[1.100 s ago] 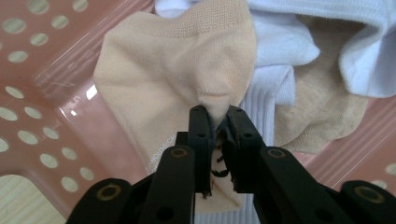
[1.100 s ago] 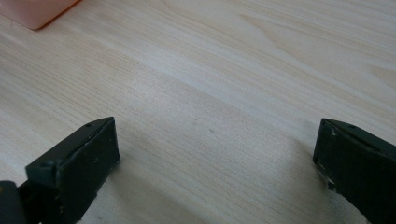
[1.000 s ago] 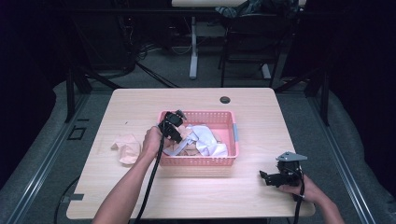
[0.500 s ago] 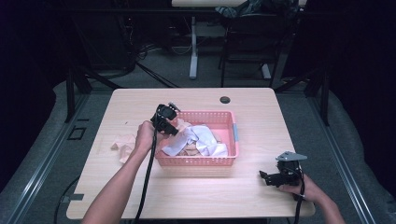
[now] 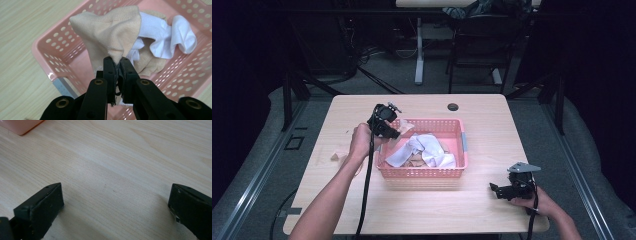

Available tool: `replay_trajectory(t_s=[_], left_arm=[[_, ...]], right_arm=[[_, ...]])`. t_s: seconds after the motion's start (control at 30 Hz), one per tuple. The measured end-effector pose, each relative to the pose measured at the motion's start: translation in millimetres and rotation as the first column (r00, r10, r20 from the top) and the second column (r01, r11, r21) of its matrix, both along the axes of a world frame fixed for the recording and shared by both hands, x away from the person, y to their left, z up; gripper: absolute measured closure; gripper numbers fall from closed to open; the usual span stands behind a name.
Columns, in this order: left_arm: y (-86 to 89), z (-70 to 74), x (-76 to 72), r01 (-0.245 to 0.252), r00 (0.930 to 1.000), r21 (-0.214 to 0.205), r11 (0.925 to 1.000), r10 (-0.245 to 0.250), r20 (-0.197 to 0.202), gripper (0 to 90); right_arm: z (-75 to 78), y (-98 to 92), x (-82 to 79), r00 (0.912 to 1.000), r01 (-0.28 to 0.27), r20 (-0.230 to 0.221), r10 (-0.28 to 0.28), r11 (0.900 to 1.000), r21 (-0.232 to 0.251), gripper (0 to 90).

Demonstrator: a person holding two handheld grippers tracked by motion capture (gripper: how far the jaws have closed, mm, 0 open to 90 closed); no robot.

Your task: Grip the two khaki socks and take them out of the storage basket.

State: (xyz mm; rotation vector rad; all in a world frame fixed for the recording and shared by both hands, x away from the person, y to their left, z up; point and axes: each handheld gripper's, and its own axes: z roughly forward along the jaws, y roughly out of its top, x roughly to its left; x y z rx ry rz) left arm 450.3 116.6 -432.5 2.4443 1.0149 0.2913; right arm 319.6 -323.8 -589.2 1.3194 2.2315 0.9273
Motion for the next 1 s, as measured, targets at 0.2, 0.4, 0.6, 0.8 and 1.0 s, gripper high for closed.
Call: replay_trajectory(t_s=[0.2,0.4,0.6,0.8,1.0], left_arm=[[8.5,21.4,-5.8,-0.007,0.9991,-0.037,0.9993,0.008,0.041,84.6],[17.0,35.8,-13.5,-0.007,0.9971,-0.052,0.9986,0.011,0.076,84.5],[27.0,43.6,-17.8,-0.039,0.9953,-0.017,0.9991,0.040,0.088,84.5],[43.1,48.9,-21.3,-0.064,0.9927,-0.032,0.9974,0.067,0.100,84.6],[59.5,50.7,-26.8,-0.092,0.9895,-0.030,0.9953,0.094,0.109,84.5]], right_arm=[[0.1,-0.1,0.0,1.0000,-0.002,0.000,0.002,1.0000,-0.003,0.0],[0.3,-0.2,-0.3,1.0000,-0.002,0.000,0.002,1.0000,-0.010,0.0],[0.3,-0.1,-0.4,1.0000,-0.001,-0.001,0.001,1.0000,-0.010,0.0],[0.3,-0.1,-0.4,1.0000,-0.001,-0.001,0.001,1.0000,-0.010,0.0],[0.0,0.3,-0.2,1.0000,0.003,0.002,-0.003,1.0000,-0.003,0.0]])
